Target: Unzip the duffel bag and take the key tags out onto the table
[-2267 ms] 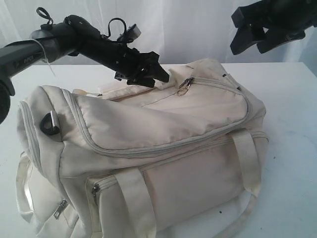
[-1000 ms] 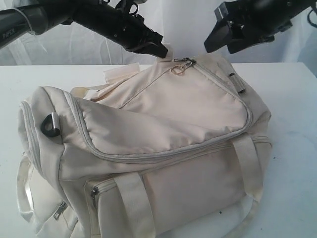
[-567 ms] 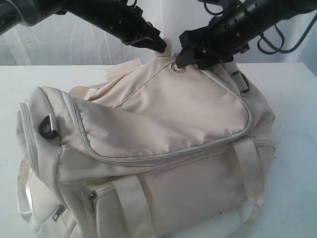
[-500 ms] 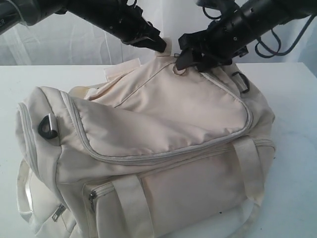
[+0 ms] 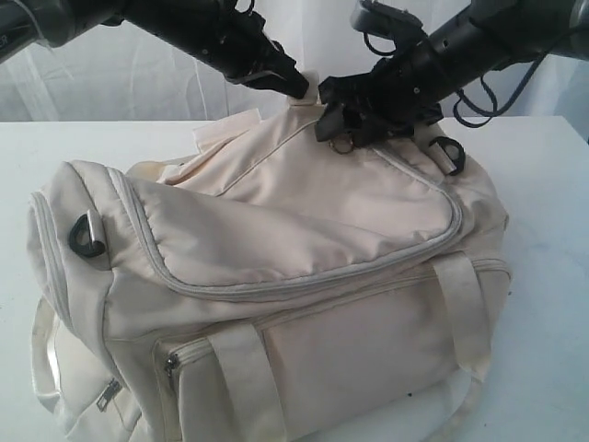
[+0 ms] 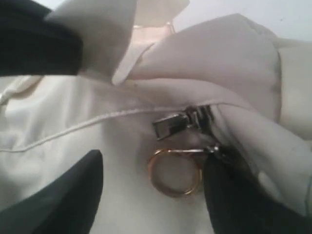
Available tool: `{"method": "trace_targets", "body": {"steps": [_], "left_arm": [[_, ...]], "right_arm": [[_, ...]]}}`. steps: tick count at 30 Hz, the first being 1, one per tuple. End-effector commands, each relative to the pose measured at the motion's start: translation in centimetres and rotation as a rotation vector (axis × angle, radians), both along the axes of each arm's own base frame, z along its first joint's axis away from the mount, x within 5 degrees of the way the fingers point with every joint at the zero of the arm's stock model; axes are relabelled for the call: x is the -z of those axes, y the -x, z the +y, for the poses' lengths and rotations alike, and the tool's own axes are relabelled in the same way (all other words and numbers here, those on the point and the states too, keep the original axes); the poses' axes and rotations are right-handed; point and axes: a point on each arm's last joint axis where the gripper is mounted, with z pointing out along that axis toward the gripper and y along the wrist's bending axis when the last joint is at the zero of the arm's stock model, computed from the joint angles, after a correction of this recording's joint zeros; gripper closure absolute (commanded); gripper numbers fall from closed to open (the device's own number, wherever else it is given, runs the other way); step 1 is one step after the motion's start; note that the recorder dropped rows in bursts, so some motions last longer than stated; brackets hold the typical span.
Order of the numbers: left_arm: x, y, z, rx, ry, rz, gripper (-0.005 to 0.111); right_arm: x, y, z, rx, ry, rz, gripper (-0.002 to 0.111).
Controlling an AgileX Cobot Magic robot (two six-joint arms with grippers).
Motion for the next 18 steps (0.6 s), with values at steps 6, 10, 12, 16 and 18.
{"method": "trace_targets", "body": {"steps": [6, 10, 12, 16, 18], "left_arm": [[-3.5, 2.0, -0.4, 0.053, 0.115, 0.003, 0.107], [-3.5, 2.0, -0.4, 0.053, 0.115, 0.003, 0.107], [-3.5, 2.0, -0.4, 0.052, 0.115, 0.002, 0.107], [-3.5, 2.0, -0.4, 0.052, 0.115, 0.002, 0.107], [-3.5, 2.0, -0.4, 0.053, 0.115, 0.0, 0.107]], "right_arm": [[0.7, -0.4, -0.5, 0.048, 0.096, -0.023, 0.059], [1.5, -0.1, -0.3, 0.001, 0.16, -0.01, 0.062], [1.8, 0.0, -0.4, -0.021, 0.199, -0.007, 0.062], [2.1, 0.2, -0.5, -0.064, 0.298, -0.042, 0.062], [2.2, 0.2, -0.5, -0.085, 0.345, -0.067, 0.057]]}}
